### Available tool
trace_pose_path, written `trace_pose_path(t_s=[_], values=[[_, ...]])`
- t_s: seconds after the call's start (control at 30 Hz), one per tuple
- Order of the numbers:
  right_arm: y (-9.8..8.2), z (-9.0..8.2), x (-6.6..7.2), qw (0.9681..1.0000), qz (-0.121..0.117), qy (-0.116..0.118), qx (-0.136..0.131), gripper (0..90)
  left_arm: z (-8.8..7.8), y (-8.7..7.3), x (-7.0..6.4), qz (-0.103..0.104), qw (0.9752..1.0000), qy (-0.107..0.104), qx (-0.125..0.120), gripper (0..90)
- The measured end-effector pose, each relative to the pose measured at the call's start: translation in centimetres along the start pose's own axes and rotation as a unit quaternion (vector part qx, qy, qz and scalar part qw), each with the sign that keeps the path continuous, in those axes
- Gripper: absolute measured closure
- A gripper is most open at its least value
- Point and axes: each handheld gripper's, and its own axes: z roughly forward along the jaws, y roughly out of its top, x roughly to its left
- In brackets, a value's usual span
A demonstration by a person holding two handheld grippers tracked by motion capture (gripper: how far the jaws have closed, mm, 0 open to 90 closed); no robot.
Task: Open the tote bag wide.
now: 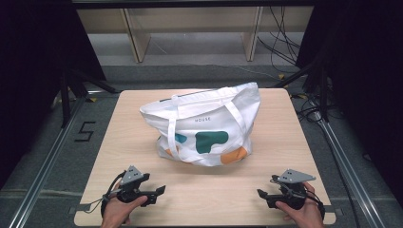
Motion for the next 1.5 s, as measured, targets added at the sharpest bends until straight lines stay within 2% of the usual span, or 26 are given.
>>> trace_pose_path(t_s=[0.03, 0.07, 0.1, 0.13, 0.47, 0.5, 0.6, 0.67, 0.8, 0.83, 0.9, 0.93, 0.97, 1.0, 1.1, 1.13, 1.17, 1.2, 1.23, 1.27, 1.3, 1.37, 1.4, 1.43, 1.47, 1.5], values=[[0.0, 0.0, 0.0, 1.0000, 0.002, -0.001, -0.001, 21.6, 0.0, 0.0, 0.0, 0.002, 1.0000, 0.000, 0.000, 18.7], [0.0, 0.0, 0.0, 1.0000, 0.002, -0.001, -0.002, 21.6, -0.2, 0.1, 0.3, 0.023, 0.9996, 0.001, 0.014, 18.7], [0.0, 0.0, 0.0, 1.0000, 0.002, -0.001, -0.002, 21.6, -0.2, 0.1, 0.3, 0.023, 0.9996, 0.001, 0.014, 18.7], [-0.1, 0.0, 0.3, 0.9998, 0.019, 0.000, 0.003, 21.7, 0.0, 0.1, 0.0, 0.009, 1.0000, 0.002, 0.001, 18.7], [0.0, 0.0, 0.1, 0.9999, 0.008, 0.001, 0.007, 21.8, 0.0, 0.1, 0.1, 0.005, 1.0000, 0.002, 0.002, 19.1], [0.0, 0.1, 0.1, 0.9999, 0.009, 0.002, 0.005, 21.8, 0.0, 0.1, 0.0, -0.003, 1.0000, 0.005, -0.002, 19.1], [0.1, 0.0, 0.2, 0.9997, 0.022, 0.007, 0.005, 21.4, 0.0, 0.2, 0.1, 0.001, 1.0000, 0.002, 0.008, 19.4], [0.3, 0.2, -0.3, 0.9999, -0.005, 0.012, -0.002, 20.7, -0.1, 0.3, 0.2, 0.020, 0.9996, 0.006, 0.019, 20.2], [1.2, 0.1, -0.4, 0.9999, 0.001, 0.009, -0.008, 17.9, -0.3, 0.7, 0.2, 0.007, 0.9999, 0.004, 0.014, 21.1], [1.4, 0.0, -0.5, 0.9999, -0.006, 0.008, -0.013, 17.9, -0.4, 0.9, 0.1, 0.001, 1.0000, 0.006, 0.003, 21.4], [2.1, 0.0, -0.7, 0.9995, -0.016, 0.011, -0.023, 18.5, -0.9, 1.5, 0.4, 0.021, 0.9997, 0.008, 0.012, 23.4], [2.5, 0.0, -0.7, 0.9993, -0.021, 0.010, -0.029, 19.7, -0.8, 1.9, 0.3, 0.010, 0.9999, 0.008, -0.005, 24.2], [2.5, 0.0, -0.7, 0.9993, -0.021, 0.010, -0.029, 19.7, -0.8, 1.9, 0.3, 0.010, 0.9999, 0.008, -0.005, 25.2], [3.6, -0.2, -1.0, 0.9989, -0.032, 0.009, -0.032, 23.8, -1.0, 2.4, 0.4, 0.009, 0.9999, 0.008, -0.010, 27.3], [4.6, -0.2, -1.1, 0.9986, -0.035, 0.008, -0.039, 27.2, -1.1, 3.1, 0.5, 0.011, 0.9998, 0.008, -0.014, 35.0], [5.3, -0.3, -1.2, 0.9983, -0.039, 0.009, -0.042, 28.9, -1.3, 3.5, 0.6, 0.022, 0.9996, 0.003, -0.018, 35.0], [6.9, -0.5, -1.5, 0.9972, -0.053, 0.014, -0.051, 37.7, -1.4, 3.8, 0.7, 0.026, 0.9995, 0.005, -0.019, 40.1], [6.9, -0.5, -1.5, 0.9972, -0.053, 0.014, -0.051, 37.7, -1.5, 4.3, 0.8, 0.024, 0.9995, 0.004, -0.021, 40.1], [8.7, -0.6, -1.7, 0.9954, -0.065, 0.012, -0.069, 45.0, -1.7, 5.3, 1.0, 0.024, 0.9993, 0.003, -0.029, 44.6], [8.7, -0.6, -1.7, 0.9954, -0.065, 0.012, -0.069, 45.0, -1.7, 5.3, 1.0, 0.024, 0.9993, 0.003, -0.029, 45.4], [10.3, -0.8, -1.6, 0.9950, -0.065, 0.018, -0.073, 50.4, -1.8, 6.0, 1.2, 0.025, 0.9992, 0.000, -0.032, 49.6], [11.6, -0.8, -1.6, 0.9932, -0.073, 0.019, -0.089, 58.4, -2.0, 7.0, 1.5, 0.032, 0.9989, 0.001, -0.034, 54.5], [11.6, -0.8, -1.6, 0.9932, -0.073, 0.019, -0.089, 58.4, -2.1, 7.6, 1.7, 0.036, 0.9988, 0.005, -0.034, 54.5], [12.4, -0.9, -1.6, 0.9931, -0.074, 0.024, -0.087, 62.7, -2.1, 8.3, 1.8, 0.031, 0.9988, 0.001, -0.037, 59.4], [14.0, -0.8, -1.7, 0.9917, -0.081, 0.031, -0.095, 69.8, -2.2, 9.2, 2.1, 0.037, 0.9986, -0.004, -0.037, 68.9], [14.5, -0.7, -1.8, 0.9911, -0.086, 0.026, -0.099, 74.9, -2.2, 9.7, 2.3, 0.043, 0.9983, -0.010, -0.037, 72.6]])
